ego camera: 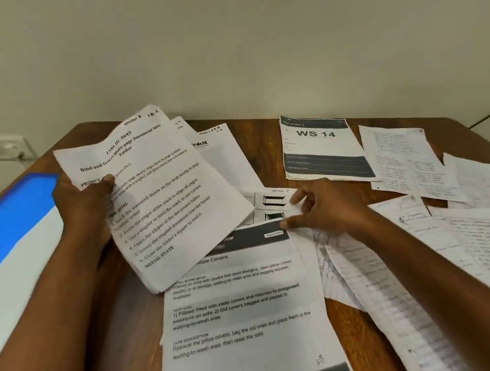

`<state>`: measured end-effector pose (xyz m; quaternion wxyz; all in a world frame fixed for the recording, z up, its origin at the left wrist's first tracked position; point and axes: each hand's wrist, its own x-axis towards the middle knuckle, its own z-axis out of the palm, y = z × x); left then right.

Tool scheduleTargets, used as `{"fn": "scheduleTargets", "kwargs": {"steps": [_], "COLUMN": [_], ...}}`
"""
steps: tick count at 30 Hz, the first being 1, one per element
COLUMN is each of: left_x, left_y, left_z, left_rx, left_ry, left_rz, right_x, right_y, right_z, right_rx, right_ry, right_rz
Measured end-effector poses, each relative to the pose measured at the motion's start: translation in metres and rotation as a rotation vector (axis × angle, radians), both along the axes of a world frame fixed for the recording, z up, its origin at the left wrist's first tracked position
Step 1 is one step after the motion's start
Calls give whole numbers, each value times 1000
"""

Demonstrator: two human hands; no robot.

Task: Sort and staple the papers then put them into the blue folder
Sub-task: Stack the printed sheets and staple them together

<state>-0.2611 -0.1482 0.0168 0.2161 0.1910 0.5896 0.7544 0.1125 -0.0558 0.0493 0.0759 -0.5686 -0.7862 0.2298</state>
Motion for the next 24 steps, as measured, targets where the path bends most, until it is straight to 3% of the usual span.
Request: {"fn": "scheduleTargets", "kwargs": {"steps": [7, 13, 19, 24], "left_x": [2, 6, 4, 1], "left_y": [2, 4, 5, 6], "left_z": [4, 6, 4, 0], "left_rx": [46, 51, 63, 67], "left_ry": [4, -8, -3, 4], "left_rz": [130, 116, 89, 70], "right_x": [-10, -15, -6, 7], "right_y": [-9, -3, 16, 14], "right_z": [-9, -9, -9, 2], "right_rx": [-40, -75, -135, -327], "right_ry": [130, 141, 322, 380], "right_rz": [9, 54, -17, 78]}}
